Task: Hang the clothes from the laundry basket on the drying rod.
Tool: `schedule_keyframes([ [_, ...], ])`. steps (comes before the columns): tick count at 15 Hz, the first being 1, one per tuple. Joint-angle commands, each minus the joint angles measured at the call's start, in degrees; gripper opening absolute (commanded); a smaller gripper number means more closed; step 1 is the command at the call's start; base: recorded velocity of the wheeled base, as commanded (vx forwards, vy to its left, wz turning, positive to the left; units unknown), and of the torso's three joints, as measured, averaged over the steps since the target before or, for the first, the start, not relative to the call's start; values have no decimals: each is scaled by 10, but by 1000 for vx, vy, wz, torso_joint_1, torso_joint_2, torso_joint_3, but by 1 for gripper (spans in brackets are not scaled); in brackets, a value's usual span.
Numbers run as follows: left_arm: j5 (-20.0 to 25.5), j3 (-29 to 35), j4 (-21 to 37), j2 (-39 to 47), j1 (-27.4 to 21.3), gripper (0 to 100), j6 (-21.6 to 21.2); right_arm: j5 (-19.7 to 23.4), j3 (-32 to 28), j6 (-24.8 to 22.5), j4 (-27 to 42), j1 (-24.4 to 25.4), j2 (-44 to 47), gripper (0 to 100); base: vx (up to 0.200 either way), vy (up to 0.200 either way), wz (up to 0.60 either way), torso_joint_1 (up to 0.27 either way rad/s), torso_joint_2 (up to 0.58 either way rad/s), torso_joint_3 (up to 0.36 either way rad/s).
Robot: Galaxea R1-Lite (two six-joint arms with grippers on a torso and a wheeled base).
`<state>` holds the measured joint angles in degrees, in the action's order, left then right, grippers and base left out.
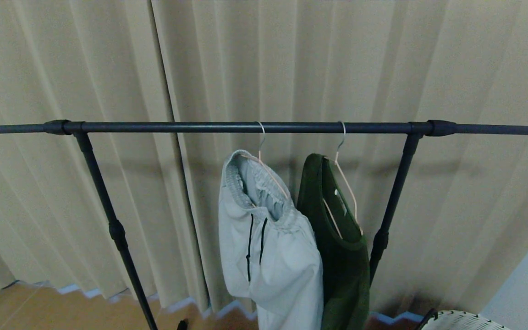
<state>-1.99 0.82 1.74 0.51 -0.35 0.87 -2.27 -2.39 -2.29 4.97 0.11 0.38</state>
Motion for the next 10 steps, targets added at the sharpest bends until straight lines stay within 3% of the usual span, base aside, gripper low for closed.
schedule_keyframes([
  [1,0,0,0,2,0,100,0,37,4,4,-1,0,-3,100,0,0,0,0,0,0],
  [3,0,0,0,2,0,100,0,104,2,3,2,0,-3,100,0,0,0,0,0,0],
  [10,0,0,0,2,0,100,0,111,2,-2,1,0,-3,100,0,0,0,0,0,0],
])
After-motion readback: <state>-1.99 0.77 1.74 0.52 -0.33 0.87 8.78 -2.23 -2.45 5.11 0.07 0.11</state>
